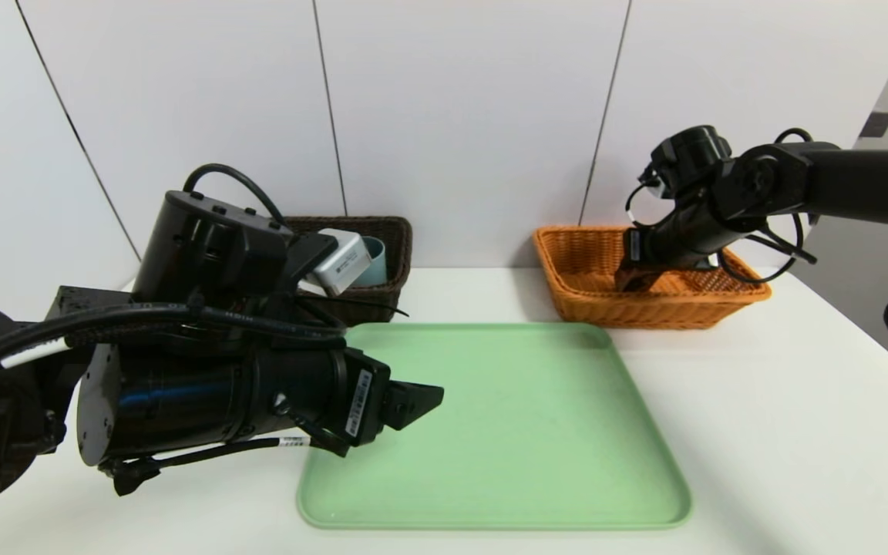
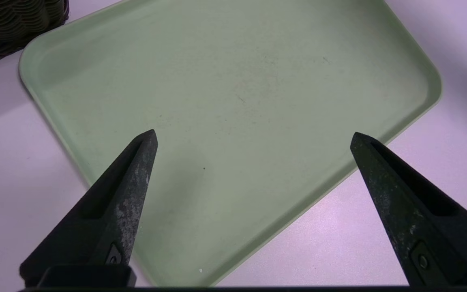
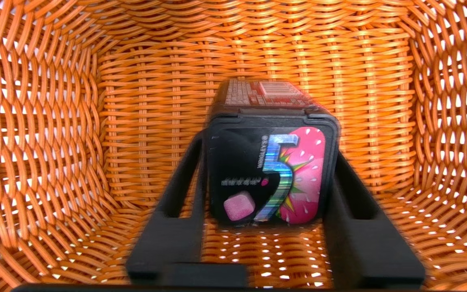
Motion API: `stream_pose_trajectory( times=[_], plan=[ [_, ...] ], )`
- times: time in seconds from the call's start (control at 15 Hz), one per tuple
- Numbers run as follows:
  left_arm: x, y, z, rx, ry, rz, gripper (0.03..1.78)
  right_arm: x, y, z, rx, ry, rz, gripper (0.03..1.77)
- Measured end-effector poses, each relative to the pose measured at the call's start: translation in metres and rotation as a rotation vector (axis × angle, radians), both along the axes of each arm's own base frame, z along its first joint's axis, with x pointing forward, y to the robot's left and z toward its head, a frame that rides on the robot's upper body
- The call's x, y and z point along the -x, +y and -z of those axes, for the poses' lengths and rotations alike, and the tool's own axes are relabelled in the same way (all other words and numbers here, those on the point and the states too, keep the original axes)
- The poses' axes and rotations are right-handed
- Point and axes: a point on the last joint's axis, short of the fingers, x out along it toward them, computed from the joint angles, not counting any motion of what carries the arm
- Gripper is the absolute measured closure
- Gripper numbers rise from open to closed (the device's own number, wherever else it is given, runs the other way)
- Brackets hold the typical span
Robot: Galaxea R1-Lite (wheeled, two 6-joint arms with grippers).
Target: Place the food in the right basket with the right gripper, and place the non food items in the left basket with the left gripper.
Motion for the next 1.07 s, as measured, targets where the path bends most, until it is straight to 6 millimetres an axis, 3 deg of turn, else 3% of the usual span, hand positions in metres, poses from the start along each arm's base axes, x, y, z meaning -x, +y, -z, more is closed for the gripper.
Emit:
stream_pose_trajectory(
  times=[0.2, 0.47, 0.73, 1.07],
  plan=[
    [0.0, 0.0, 0.0, 0.0, 0.0, 0.0, 0.12, -0.001, 0.0, 0.003, 0.001, 0.006, 0.0, 0.67],
    [0.0, 0.0, -0.004, 0.007, -0.019, 0.002, 0.12, 0.003, 0.0, -0.005, -0.008, -0.007, -0.008, 0.44],
    [0.003, 0.006, -0.017, 0.055, -0.085, -0.017, 0.12, 0.025, -0.004, -0.039, -0.012, -0.05, -0.013, 0.3],
    [0.007, 0.033, -0.037, 0.072, -0.168, -0.163, 0.12, 0.083, -0.016, -0.096, -0.029, -0.083, 0.003, 0.2]
  ],
)
